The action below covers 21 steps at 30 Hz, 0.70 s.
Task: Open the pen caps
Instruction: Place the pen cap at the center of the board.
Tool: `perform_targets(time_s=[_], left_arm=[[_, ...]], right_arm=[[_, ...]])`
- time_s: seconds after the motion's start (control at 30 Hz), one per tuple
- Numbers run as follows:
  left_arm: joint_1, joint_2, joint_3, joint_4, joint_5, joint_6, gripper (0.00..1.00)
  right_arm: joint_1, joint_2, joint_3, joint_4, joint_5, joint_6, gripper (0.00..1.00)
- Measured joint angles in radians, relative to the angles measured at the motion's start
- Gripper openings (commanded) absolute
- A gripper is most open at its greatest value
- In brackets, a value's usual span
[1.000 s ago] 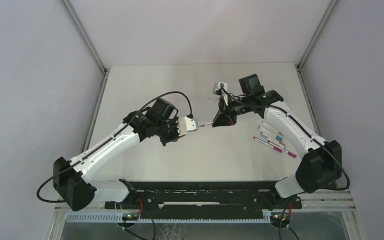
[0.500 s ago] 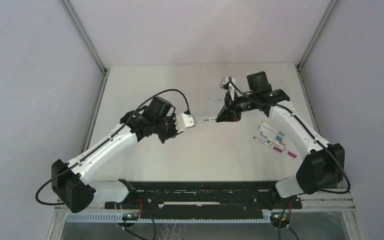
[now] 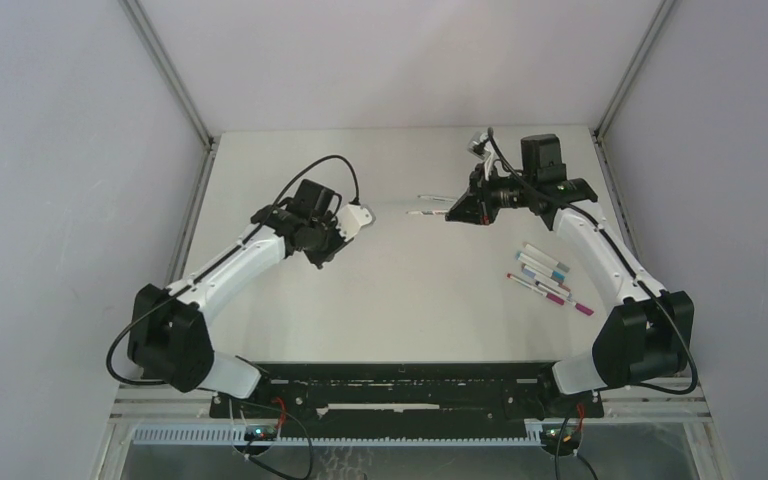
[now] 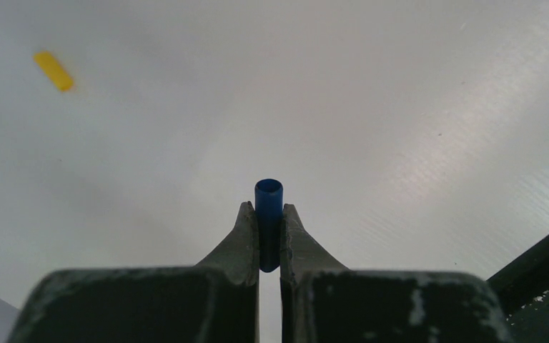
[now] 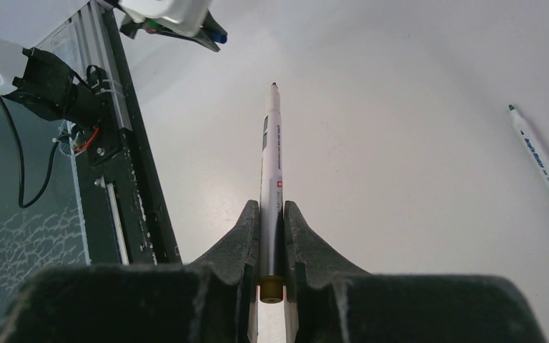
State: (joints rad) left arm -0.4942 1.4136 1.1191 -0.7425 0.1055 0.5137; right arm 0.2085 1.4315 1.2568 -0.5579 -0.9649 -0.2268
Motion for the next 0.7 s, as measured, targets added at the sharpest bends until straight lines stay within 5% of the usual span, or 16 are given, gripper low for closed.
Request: perform_targets(time_s=[0.7], left_arm=[[0.166,0.314,-0.027,0.041,-0.112,-0.127,0.02]], right_arm=[[0.000,0.000,-0.002,0.030,0.021,0.042,0.00]])
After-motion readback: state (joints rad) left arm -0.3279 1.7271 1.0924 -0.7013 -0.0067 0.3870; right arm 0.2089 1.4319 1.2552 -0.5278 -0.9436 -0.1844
